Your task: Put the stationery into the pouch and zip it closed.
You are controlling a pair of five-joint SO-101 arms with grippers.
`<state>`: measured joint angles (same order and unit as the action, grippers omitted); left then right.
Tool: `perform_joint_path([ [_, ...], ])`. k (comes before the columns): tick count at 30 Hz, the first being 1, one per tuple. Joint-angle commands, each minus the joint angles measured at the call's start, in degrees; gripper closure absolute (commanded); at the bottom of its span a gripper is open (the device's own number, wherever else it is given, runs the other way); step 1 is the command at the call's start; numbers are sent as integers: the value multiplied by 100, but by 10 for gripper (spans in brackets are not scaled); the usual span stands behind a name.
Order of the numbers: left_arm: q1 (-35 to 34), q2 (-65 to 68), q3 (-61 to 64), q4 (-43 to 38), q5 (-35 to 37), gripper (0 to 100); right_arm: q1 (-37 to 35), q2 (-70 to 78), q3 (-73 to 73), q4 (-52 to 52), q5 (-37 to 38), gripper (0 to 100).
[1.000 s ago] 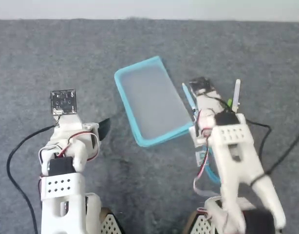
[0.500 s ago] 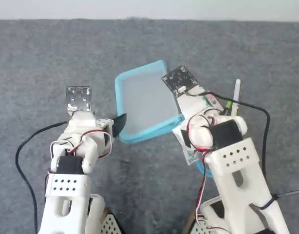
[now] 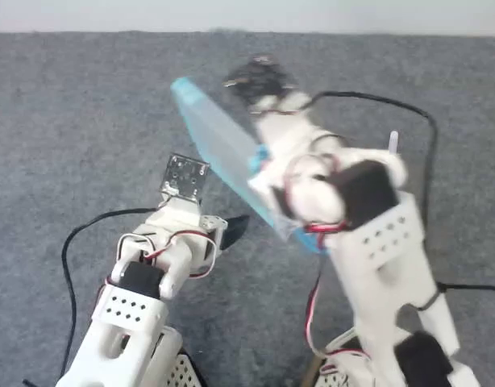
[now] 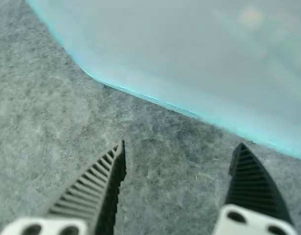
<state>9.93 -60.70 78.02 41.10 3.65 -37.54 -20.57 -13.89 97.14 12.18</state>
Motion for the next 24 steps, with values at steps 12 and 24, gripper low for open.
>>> perform_joint_path([
  [12, -2198, -202, -1033, 677, -53, 677, -725, -1165, 3130, -1578, 501, 993],
  [24, -2277, -229, -1446, 1530, -809, 673, 13, -1446, 5213, -3134, 185, 993],
])
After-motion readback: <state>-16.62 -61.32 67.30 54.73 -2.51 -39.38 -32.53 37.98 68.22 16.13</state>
